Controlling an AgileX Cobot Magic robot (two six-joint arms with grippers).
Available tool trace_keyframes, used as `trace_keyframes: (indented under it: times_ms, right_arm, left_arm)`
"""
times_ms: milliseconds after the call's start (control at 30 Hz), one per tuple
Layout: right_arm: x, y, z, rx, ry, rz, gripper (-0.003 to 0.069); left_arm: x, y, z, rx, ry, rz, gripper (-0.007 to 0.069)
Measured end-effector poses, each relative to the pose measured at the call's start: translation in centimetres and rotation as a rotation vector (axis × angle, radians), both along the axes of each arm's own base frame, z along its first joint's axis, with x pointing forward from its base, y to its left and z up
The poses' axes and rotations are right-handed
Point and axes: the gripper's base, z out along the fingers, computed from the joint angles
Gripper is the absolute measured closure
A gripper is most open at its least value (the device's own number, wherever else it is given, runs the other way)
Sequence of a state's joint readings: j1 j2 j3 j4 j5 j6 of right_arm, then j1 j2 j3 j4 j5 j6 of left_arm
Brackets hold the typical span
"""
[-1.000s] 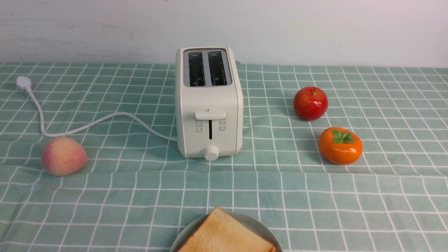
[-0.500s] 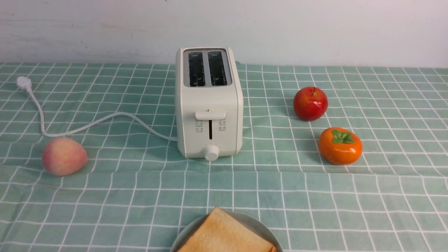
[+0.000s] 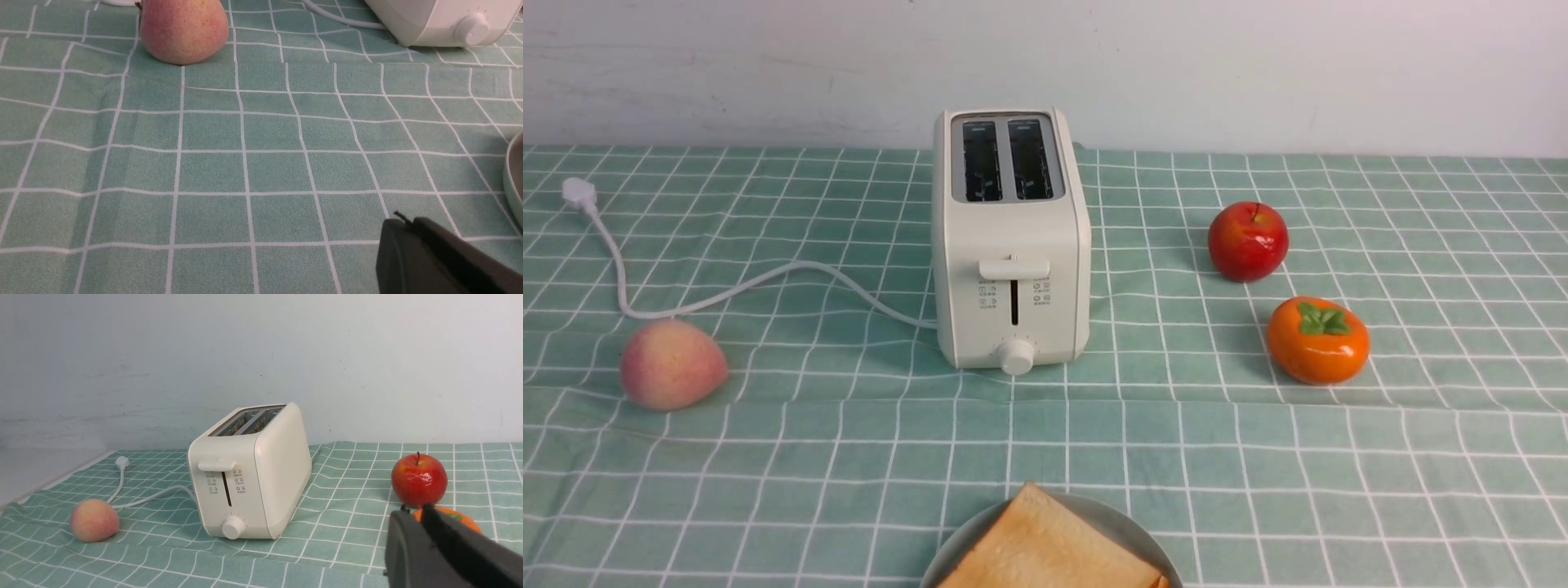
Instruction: Take toasted bread from bread machine on blue coffee table place on plate.
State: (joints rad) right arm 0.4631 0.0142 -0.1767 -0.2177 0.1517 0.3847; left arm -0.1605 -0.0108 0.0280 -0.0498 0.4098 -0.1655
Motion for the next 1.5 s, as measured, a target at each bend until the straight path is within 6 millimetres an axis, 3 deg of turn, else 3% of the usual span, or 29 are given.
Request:
trace_keyframes:
  times_ms: [500,700,967,1300,1500]
  right_arm:
    - [0.0,-0.1,0.0,0.002,-0.006,-0.017,0.0587]
    - [0.0,-1.3,0.1,0.007,-0.023,-0.284,0.0578]
    - [0.0,-1.9,0.0,0.003,-0.010,-0.416,0.0568]
    - [-0.2,-3.2,-2.7,-0.031,0.285,-0.646,0.0554]
    - [-0.6,-3.4,-3.9,-0.039,0.426,-0.692,0.0552]
  left_arm:
    - [0.0,0.0,0.0,0.000,-0.001,0.001,0.0613]
    - [0.0,0.0,0.0,0.000,-0.001,0.001,0.0607]
    - [0.0,0.0,0.0,0.000,-0.001,0.001,0.0599]
    - [0.0,0.0,0.0,0.000,-0.001,0.001,0.0587]
    - [0.0,0.0,0.0,0.000,-0.001,0.001,0.0583]
